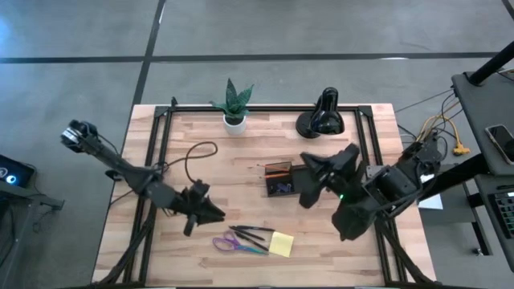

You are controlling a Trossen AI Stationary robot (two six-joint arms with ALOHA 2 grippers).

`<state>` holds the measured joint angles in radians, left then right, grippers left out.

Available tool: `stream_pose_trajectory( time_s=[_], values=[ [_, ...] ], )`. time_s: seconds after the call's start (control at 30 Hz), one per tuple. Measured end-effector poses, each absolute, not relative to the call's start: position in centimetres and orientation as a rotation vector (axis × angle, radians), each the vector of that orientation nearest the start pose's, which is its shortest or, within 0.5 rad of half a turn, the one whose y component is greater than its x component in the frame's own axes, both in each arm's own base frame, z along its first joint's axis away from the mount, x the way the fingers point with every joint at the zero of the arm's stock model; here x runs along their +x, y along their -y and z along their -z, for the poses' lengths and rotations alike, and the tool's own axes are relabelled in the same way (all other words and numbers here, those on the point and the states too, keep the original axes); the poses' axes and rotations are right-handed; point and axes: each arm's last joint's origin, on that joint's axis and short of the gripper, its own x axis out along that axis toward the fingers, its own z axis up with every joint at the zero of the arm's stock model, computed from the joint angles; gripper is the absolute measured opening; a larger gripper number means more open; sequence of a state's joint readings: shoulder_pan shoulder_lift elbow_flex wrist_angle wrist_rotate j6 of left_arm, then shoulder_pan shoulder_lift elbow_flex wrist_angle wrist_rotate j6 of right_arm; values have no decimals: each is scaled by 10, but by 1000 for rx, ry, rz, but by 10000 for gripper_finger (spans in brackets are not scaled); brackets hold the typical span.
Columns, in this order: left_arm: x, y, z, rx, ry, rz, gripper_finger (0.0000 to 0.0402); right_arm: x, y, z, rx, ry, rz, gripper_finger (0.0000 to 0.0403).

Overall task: Pick and place office supplies into organizer
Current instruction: Put the top black ballpen into the black desk organizer

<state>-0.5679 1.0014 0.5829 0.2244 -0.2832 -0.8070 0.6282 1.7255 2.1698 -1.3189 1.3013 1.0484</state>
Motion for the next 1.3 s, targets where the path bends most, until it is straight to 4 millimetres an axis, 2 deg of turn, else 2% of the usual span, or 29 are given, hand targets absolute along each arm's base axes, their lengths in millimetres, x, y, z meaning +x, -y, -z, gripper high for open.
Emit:
stream_pose_trajectory(
  time_s=[0.17,0.33,0.4,0.53,0.7,0.83,1.0,1.13,1.3],
  values=[
    [188,115,-260,-696,-303,168,76,278,-166,-465,374,-69,753,9],
    [166,100,-274,-666,-280,181,76,300,-165,-459,341,-71,769,9],
    [158,94,-280,-657,-259,188,76,308,-159,-455,353,-111,758,9],
    [142,84,-291,-679,-212,210,76,329,-150,-446,497,-216,657,9],
    [129,76,-293,-665,-212,231,76,349,-155,-424,509,-377,549,9],
    [125,75,-292,-670,-223,278,76,358,-159,-411,489,-437,525,9],
    [126,77,-290,-667,-253,327,76,370,-166,-395,634,-446,551,9],
    [127,79,-288,-663,-267,335,76,376,-170,-387,686,-466,551,9],
    [127,78,-289,-666,-262,337,76,385,-177,-371,615,-508,540,9]
  ],
)
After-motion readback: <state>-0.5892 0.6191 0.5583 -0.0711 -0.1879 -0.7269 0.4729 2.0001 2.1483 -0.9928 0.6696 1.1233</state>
